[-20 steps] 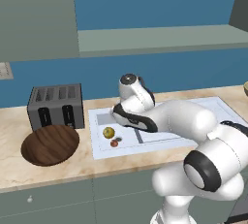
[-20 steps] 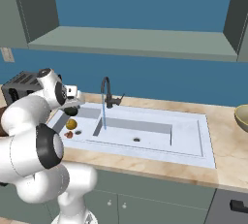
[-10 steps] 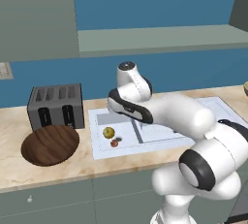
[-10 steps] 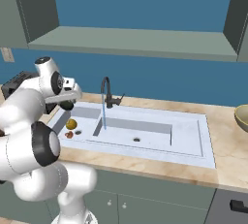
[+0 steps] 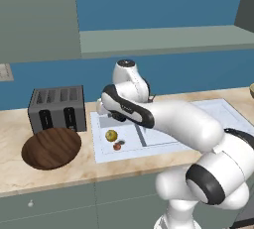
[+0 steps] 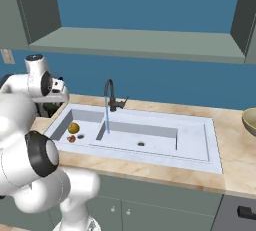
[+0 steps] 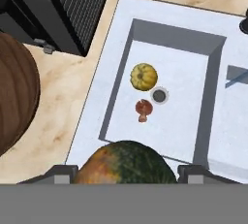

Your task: Pick the squashs from the sink and place them in one bowl. Place the mushroom in the other bowl. Then turn off the sink faucet.

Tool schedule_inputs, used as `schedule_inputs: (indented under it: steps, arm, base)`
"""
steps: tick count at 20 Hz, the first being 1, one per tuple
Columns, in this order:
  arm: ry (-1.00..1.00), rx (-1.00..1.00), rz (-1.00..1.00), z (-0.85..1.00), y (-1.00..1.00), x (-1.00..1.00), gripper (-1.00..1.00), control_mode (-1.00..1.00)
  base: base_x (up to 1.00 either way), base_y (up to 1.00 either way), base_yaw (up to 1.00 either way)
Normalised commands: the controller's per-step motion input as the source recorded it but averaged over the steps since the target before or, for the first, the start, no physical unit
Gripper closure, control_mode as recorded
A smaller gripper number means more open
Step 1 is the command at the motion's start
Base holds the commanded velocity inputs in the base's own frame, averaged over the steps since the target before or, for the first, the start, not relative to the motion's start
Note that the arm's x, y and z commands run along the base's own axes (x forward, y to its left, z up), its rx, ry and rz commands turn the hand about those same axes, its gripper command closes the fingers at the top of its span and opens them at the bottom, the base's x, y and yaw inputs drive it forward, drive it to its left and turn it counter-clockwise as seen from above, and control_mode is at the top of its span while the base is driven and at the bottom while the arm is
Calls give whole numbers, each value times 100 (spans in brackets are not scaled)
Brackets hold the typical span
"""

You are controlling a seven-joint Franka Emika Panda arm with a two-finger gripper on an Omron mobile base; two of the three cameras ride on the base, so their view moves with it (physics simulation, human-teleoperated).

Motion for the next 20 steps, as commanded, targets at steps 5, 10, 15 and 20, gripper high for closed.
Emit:
schedule_inputs:
  steps: [5, 10, 15, 20]
  arm:
    - [-6, 33, 0, -1, 43, -13, 100, -100]
    - [0, 26, 0, 0, 61, 0, 100, -100]
    - [0, 24, 0, 2, 74, 0, 100, -100]
    - [0, 16, 0, -3, 81, 0, 100, -100]
  base:
    - [0, 0, 0]
    - [0, 0, 0]
    - [0, 0, 0]
    - [0, 0, 0]
